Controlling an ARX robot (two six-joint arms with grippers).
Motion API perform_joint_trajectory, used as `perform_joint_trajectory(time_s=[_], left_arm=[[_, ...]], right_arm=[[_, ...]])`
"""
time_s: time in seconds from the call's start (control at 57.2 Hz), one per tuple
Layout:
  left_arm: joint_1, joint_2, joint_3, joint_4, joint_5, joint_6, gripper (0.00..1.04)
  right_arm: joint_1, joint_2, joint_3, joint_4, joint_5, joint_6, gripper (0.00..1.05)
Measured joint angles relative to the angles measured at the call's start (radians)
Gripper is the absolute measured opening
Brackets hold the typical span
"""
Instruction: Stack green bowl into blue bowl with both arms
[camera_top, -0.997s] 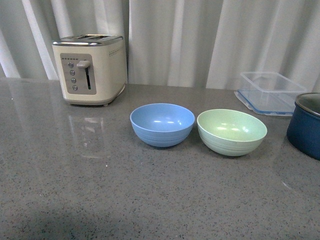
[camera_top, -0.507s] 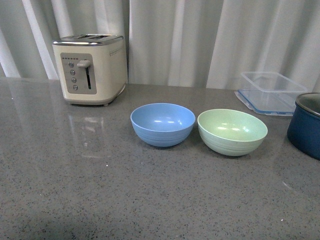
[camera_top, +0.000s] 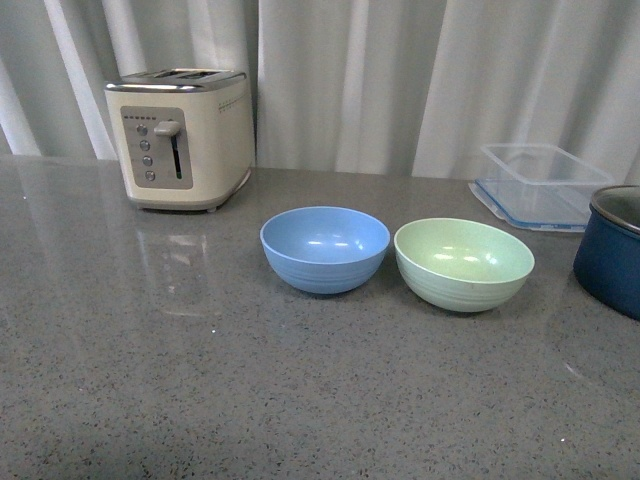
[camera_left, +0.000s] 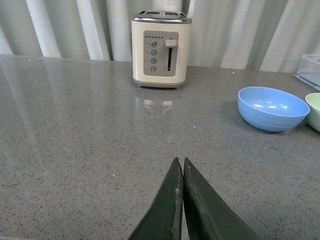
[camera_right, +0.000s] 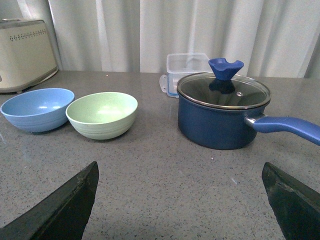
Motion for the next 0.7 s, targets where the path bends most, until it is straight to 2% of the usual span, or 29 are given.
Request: perform_joint_trajectory(time_s=[0.105, 0.21, 0.42, 0.647, 0.682, 0.699], left_arm=[[0.0, -0.023, 0.0, -0.023, 0.0, 0.0, 0.04], [0.0, -0.144, 0.0, -0.18, 0.0, 0.0, 0.04], [0.0, -0.194, 0.0, -0.2, -0.001, 0.0, 0.04], [0.0, -0.194, 0.0, -0.201, 0.0, 0.0, 0.4], [0.0, -0.194, 0.0, -0.201, -0.001, 0.0, 0.51], [0.0, -0.194, 0.0, -0.201, -0.001, 0.0, 0.52]], right_arm=[[0.0, 0.0, 0.0, 0.0, 0.0, 0.0, 0.95], [0.0, 0.0, 0.0, 0.0, 0.0, 0.0, 0.95], [0.0, 0.0, 0.0, 0.0, 0.0, 0.0, 0.95], [0.0, 0.0, 0.0, 0.0, -0.001, 0.0, 0.95], [-0.021, 0.032, 0.029, -0.082, -0.079, 0.015, 0.95], [-0.032, 0.06, 0.05, -0.127, -0.117, 0.022, 0.95]])
